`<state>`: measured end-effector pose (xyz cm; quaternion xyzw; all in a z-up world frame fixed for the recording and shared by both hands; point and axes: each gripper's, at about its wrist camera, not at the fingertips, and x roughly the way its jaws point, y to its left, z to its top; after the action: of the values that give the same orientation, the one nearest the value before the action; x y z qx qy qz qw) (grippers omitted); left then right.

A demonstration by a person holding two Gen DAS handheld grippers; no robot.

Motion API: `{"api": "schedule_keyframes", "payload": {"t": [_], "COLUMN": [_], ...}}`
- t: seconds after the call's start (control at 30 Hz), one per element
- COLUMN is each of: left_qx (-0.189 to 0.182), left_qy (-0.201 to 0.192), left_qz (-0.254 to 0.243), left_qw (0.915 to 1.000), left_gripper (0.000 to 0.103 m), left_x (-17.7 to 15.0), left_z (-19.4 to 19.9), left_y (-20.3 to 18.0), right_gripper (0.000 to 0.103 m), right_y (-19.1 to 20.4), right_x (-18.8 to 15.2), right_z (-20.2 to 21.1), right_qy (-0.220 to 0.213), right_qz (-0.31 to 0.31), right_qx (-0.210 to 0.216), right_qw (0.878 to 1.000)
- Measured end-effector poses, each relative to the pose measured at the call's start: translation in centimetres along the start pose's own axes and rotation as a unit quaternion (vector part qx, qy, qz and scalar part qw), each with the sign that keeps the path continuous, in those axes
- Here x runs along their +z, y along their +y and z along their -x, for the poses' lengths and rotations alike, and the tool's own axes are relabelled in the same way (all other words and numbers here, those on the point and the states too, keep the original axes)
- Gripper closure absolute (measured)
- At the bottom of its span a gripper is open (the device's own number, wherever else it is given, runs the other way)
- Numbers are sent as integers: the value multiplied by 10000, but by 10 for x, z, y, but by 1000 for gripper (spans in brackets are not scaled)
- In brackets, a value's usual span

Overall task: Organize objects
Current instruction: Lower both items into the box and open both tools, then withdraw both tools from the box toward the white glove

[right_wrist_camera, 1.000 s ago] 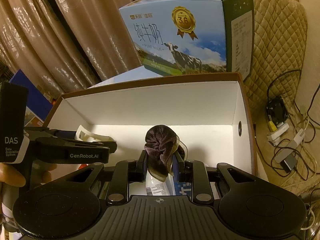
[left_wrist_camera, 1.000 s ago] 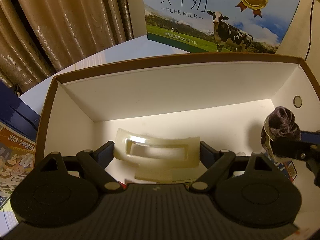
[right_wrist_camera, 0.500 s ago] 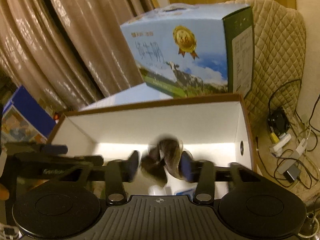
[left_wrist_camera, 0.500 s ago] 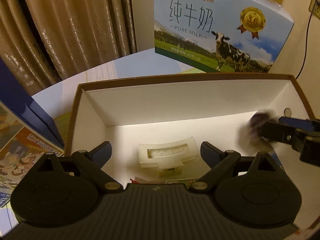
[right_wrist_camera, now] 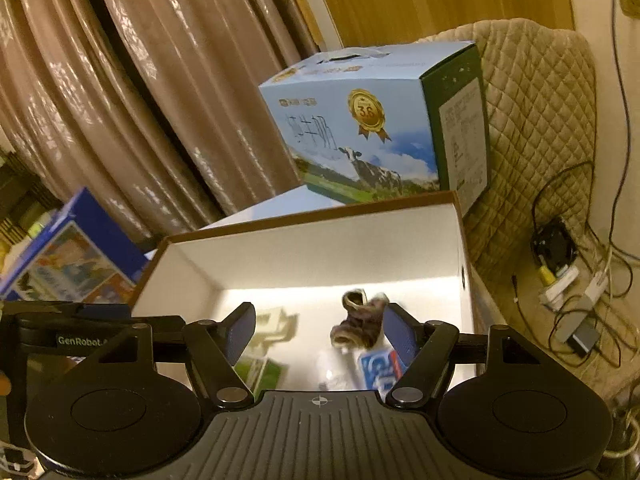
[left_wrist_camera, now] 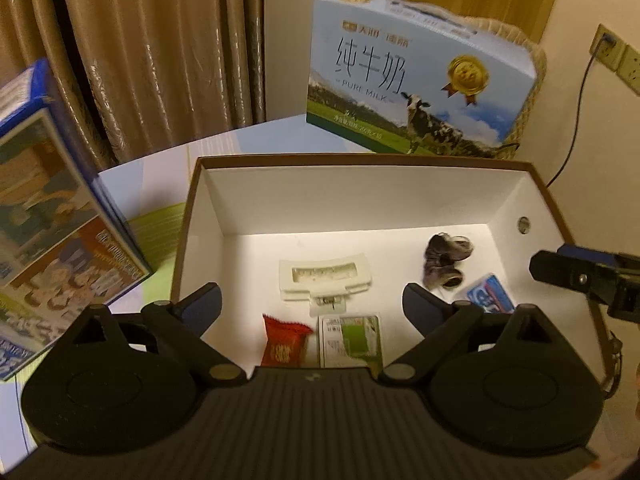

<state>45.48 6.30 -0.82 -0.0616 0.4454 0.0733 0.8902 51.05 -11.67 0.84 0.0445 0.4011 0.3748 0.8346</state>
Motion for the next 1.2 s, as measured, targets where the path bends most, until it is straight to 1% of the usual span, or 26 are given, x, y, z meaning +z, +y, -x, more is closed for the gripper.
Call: {"api": "schedule_keyframes", "payload": {"t": [0.13,0.27,0.63,0.87,1.2], "left_qx": [23,9,148,146,103], "left_qy": [-31,-51,-44,29,171], "left_qz": [-4,121,473,532,543], "left_qw": [10000,9999,9988,9985,9983], "left_gripper": [6,6,6,6,6], "left_x": [-14,-30,-80,-113,-156], "left_z": [25,47,103,127,153], "left_y": [0,3,14,13,14], "right_gripper": [35,35,35,35,35], "right_y": [4,9,31,47,64], "right_x": [-11,-21,-58,-80,-119], "right_z": [23,46,98,123,145], "right_qy": [-41,-85,-97,-83,103], "right_qz": [-66,-129,-157,-113,-16], "right_qx": [24,79,135,173,24], "right_qw": [10000,9999,9997,9998,9999]}}
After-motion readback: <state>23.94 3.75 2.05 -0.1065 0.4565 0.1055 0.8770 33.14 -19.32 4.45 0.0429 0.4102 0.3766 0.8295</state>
